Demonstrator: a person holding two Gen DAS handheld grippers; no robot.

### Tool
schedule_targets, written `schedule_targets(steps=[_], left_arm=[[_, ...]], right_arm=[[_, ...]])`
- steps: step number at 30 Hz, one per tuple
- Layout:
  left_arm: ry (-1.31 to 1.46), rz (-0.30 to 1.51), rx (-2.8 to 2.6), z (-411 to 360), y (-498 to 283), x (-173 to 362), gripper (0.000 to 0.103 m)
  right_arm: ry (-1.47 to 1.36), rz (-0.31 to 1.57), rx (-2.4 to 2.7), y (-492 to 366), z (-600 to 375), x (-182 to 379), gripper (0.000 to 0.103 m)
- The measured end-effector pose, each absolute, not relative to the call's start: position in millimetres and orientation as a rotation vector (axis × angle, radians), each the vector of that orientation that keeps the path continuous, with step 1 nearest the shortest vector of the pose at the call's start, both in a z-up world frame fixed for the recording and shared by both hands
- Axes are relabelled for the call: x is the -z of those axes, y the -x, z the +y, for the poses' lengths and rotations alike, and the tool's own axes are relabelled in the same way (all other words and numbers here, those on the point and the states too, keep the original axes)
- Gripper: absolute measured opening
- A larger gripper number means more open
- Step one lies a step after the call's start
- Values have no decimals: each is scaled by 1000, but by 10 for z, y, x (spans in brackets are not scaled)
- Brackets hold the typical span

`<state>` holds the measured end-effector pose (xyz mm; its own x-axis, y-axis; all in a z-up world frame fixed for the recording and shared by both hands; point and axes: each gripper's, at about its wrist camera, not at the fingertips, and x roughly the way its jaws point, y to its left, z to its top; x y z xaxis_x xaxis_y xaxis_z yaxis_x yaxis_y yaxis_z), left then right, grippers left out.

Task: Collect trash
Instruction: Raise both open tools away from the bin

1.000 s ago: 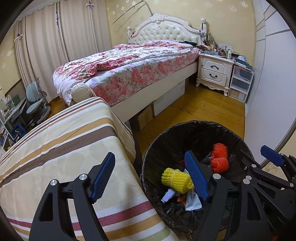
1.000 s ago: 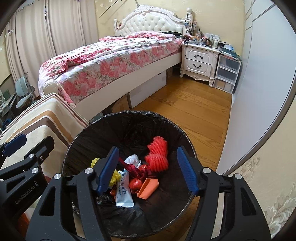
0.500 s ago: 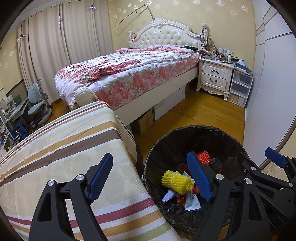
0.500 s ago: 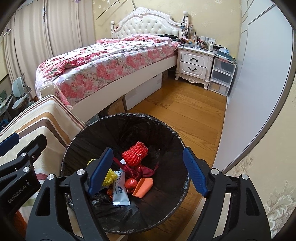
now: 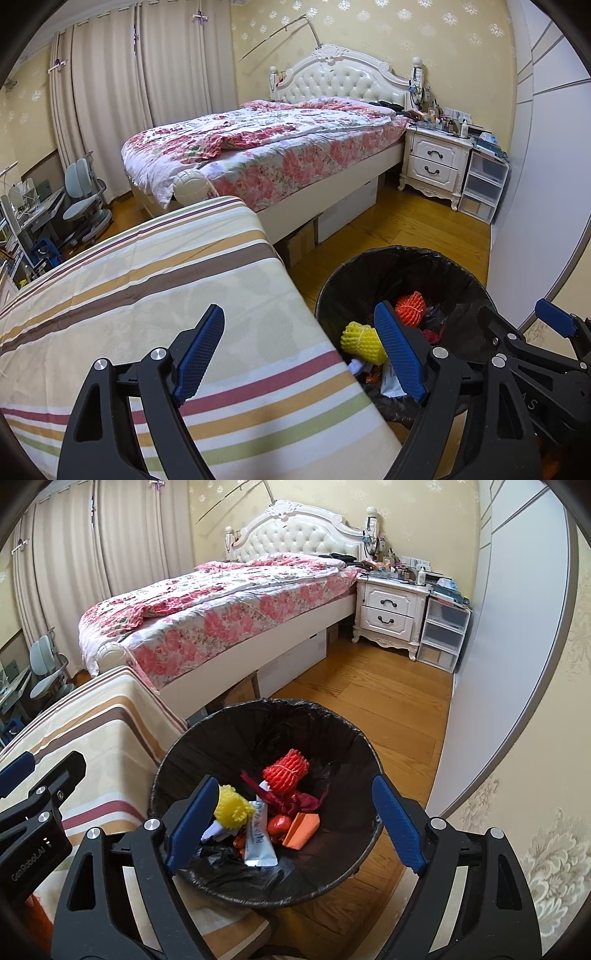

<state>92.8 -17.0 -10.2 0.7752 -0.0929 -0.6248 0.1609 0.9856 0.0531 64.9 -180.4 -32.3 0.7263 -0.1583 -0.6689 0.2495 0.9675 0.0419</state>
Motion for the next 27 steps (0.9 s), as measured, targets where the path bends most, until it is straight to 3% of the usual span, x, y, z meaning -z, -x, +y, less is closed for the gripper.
schedule_targets(steps=[27], left_arm=[[-36,617,102,365,-267,-100,83]], right_arm=[[-40,619,154,7,-1228,-109,85]])
